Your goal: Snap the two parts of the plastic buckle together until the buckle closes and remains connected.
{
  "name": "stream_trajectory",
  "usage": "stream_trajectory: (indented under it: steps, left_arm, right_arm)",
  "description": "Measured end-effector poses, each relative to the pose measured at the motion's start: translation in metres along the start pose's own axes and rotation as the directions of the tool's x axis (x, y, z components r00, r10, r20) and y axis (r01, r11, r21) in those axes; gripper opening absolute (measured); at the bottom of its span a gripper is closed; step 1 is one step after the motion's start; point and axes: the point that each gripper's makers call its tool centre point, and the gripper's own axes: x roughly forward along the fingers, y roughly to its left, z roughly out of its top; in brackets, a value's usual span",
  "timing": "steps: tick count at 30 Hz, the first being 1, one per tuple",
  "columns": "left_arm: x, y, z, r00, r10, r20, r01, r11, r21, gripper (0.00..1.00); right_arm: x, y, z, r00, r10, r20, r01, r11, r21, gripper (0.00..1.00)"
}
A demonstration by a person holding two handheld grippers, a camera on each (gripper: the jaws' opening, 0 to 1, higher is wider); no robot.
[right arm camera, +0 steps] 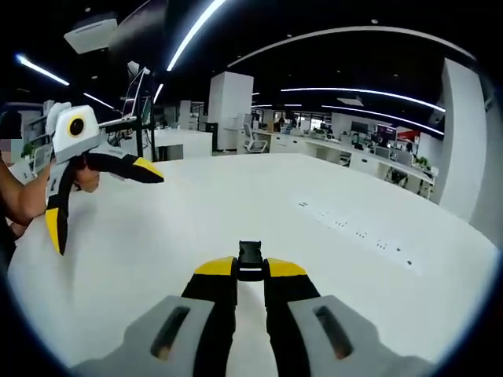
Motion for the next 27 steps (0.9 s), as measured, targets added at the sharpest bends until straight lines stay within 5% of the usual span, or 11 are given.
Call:
stream_trajectory:
  steps: [27]
  left_arm:
    - [0.001, -0.002, -0.001, 1.0, -0.004, -0.007, 0.004, 1.0, 0.015, 0.99]
  right_arm:
    - [0.011, -0.011, 0.002, 1.0, -0.013, 0.003, 0.013, 1.0, 0.008, 0.11]
